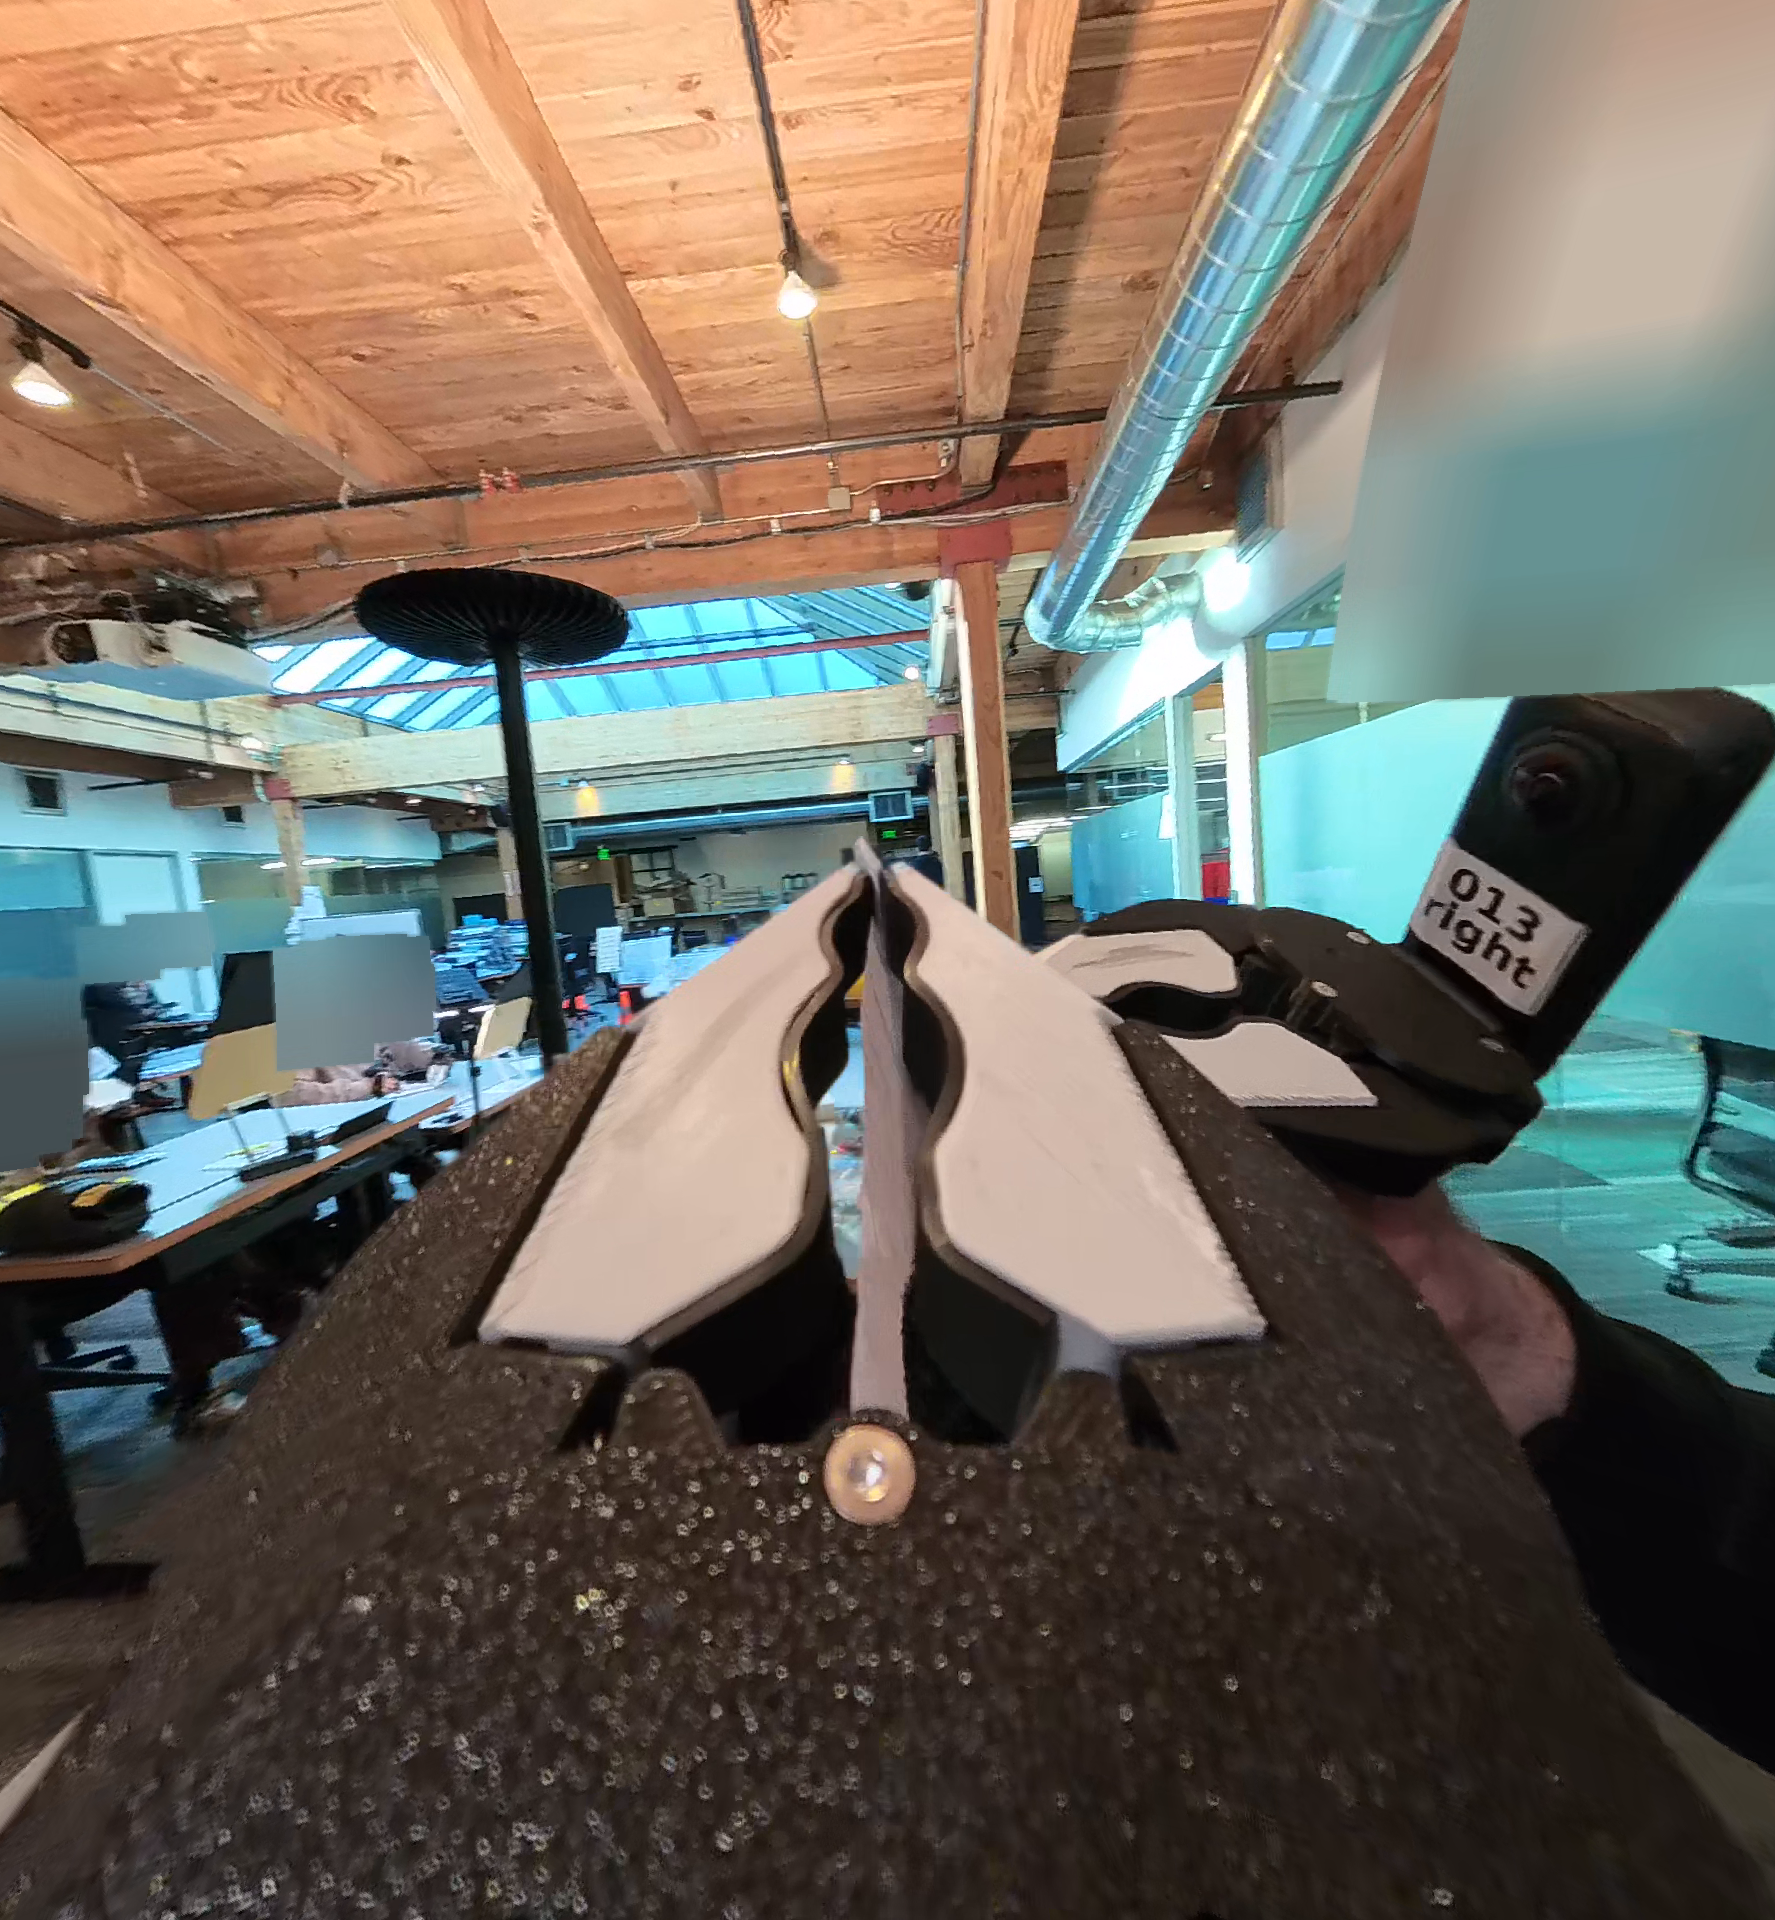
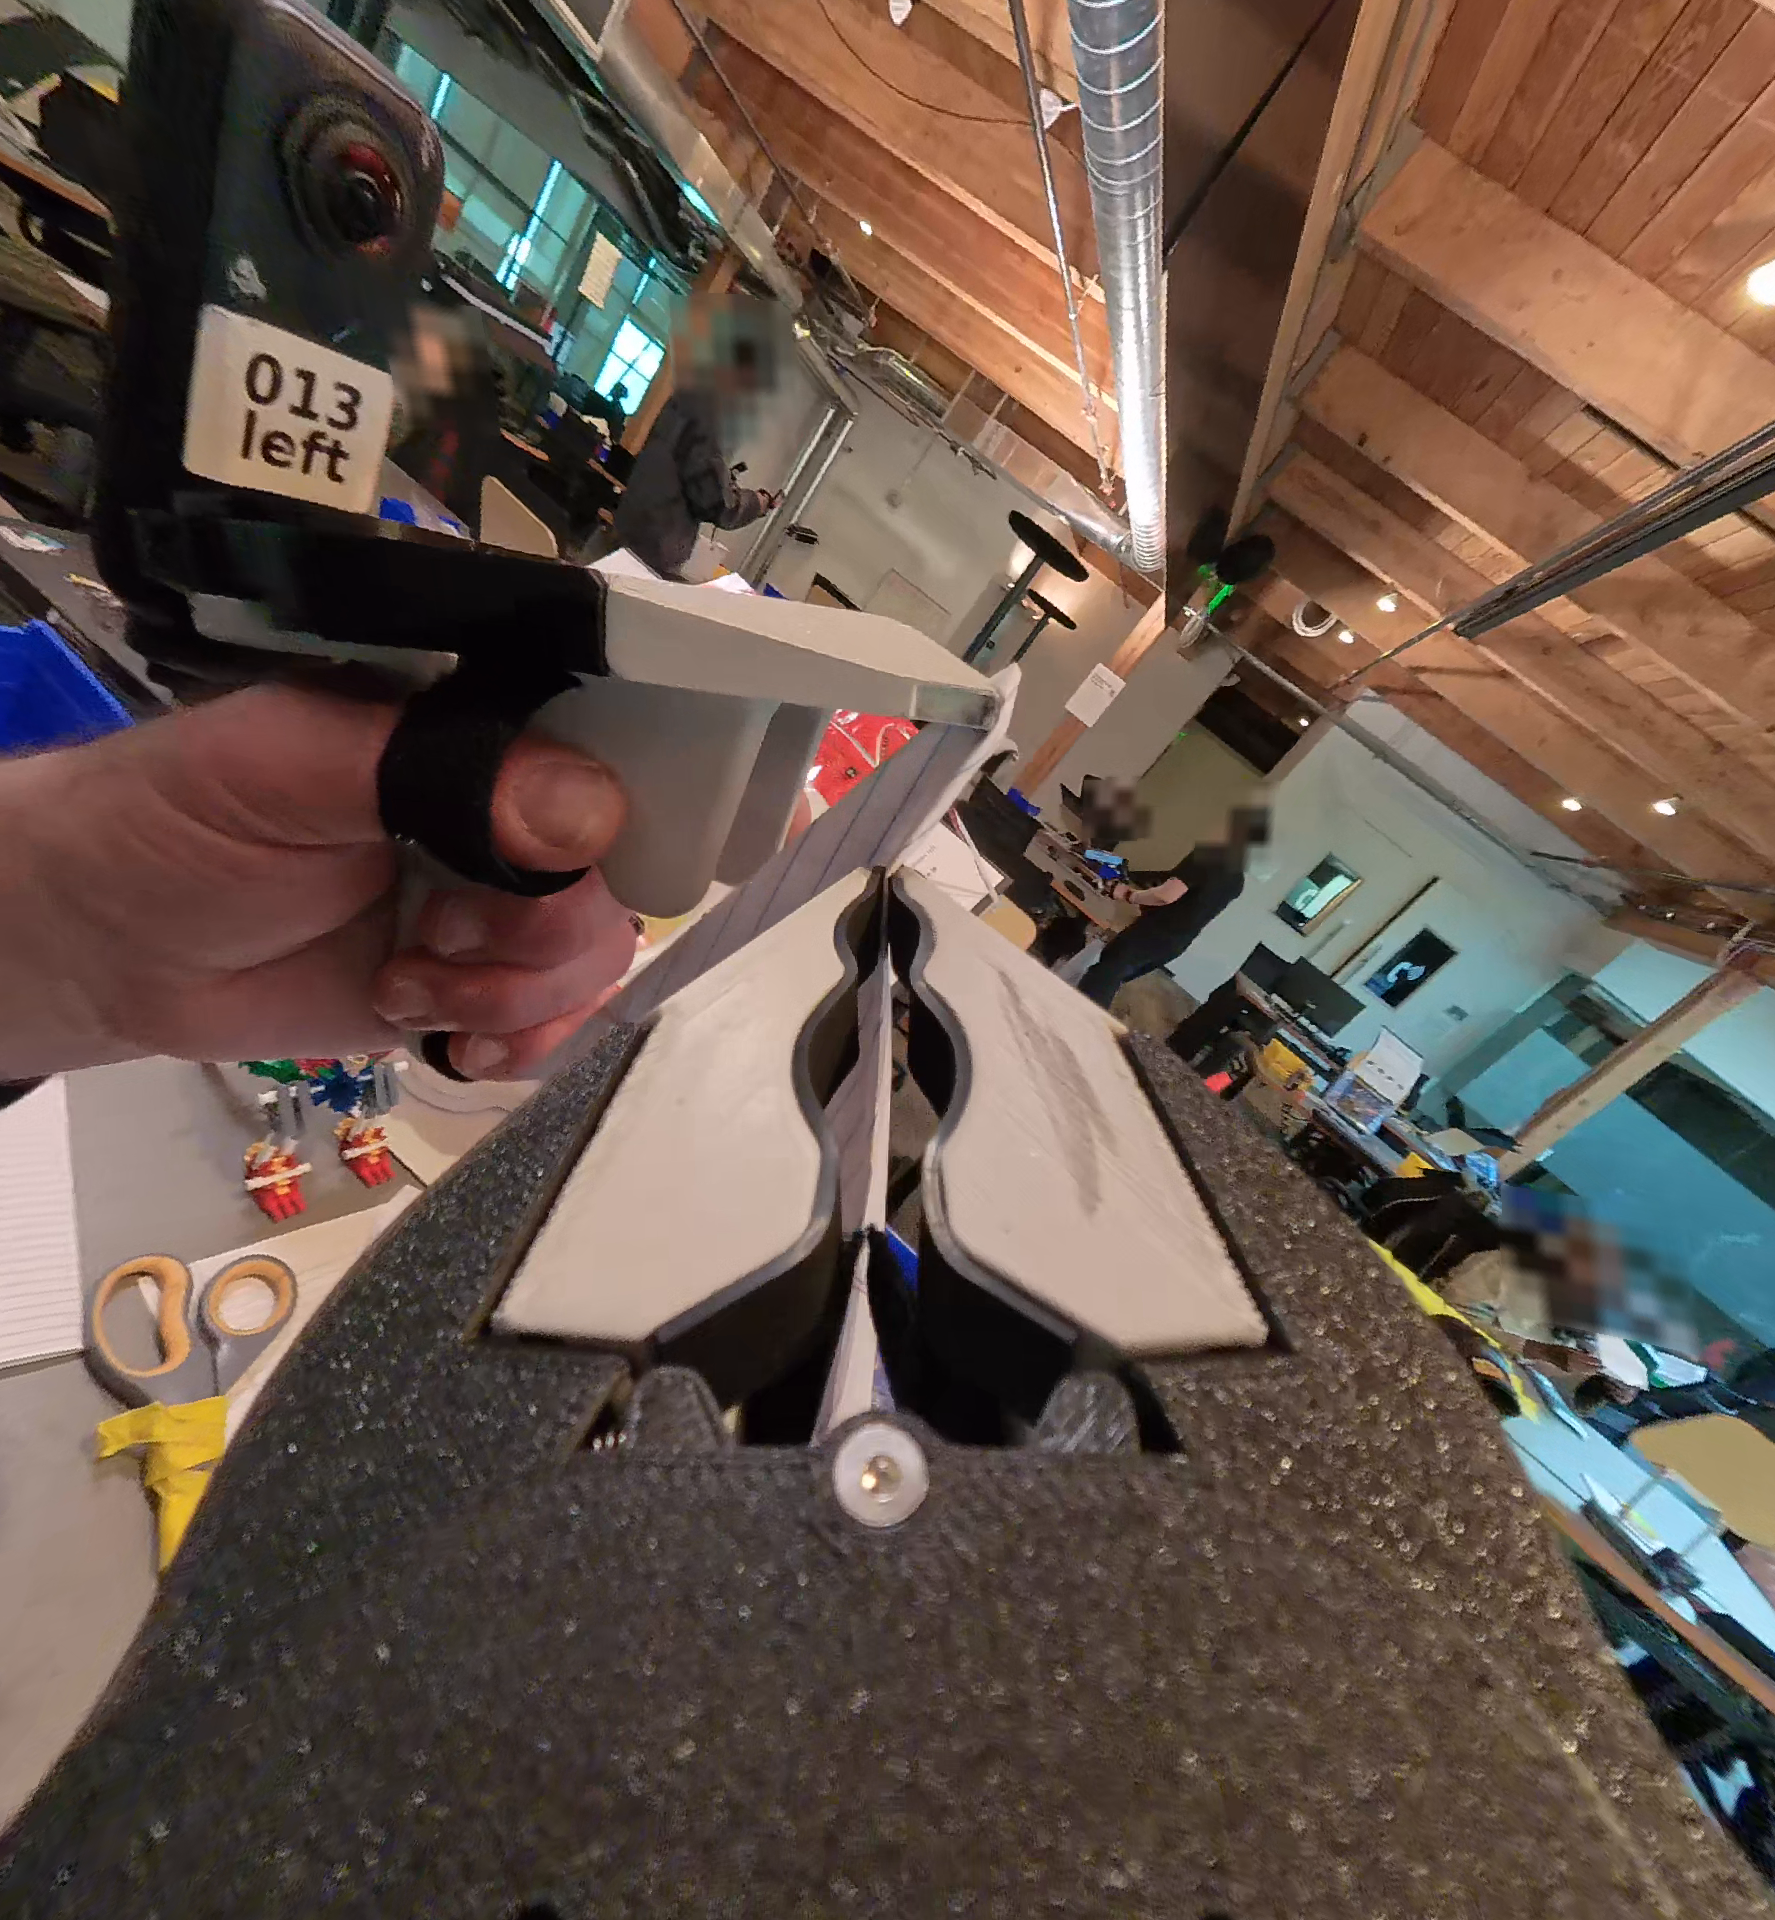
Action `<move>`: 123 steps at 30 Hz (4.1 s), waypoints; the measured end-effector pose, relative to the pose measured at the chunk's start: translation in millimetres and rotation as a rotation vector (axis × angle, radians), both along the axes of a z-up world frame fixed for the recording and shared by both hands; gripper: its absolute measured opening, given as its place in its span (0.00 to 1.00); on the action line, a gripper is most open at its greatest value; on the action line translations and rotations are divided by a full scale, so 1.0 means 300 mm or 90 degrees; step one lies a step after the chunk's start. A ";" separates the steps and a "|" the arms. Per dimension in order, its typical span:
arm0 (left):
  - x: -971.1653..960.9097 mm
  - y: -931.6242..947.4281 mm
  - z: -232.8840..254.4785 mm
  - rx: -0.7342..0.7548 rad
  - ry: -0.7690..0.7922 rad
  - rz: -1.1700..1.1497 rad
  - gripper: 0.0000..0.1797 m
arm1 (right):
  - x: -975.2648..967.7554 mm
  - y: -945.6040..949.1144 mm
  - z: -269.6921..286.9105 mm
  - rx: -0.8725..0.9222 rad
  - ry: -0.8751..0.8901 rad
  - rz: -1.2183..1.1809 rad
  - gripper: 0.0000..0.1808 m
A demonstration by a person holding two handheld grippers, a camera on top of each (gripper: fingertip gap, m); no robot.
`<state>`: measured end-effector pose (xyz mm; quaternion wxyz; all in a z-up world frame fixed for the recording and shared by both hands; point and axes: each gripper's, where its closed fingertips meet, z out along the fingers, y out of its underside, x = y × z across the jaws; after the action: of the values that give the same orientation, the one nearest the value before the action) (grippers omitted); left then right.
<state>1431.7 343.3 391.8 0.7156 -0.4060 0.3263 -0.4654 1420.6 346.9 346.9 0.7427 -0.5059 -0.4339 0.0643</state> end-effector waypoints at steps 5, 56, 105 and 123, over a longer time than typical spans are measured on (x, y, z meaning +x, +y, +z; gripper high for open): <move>0.002 -0.013 0.018 -0.015 -0.027 -0.055 0.00 | 0.007 -0.013 0.014 -0.009 0.008 0.011 0.00; 0.005 0.082 0.024 -0.026 -0.035 -0.123 0.00 | 0.043 0.057 0.036 -0.024 0.041 -0.044 0.00; 0.066 -0.023 0.077 0.057 0.048 -0.284 0.00 | 0.077 -0.020 0.060 -0.137 0.089 0.130 0.00; 0.054 0.002 0.087 0.050 -0.014 -0.285 0.00 | 0.070 -0.013 0.074 -0.123 0.108 0.117 0.00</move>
<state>1447.8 344.0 417.9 0.6133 -0.2903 0.4185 -0.6038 1441.6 342.8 369.2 0.7156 -0.5259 -0.4058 0.2160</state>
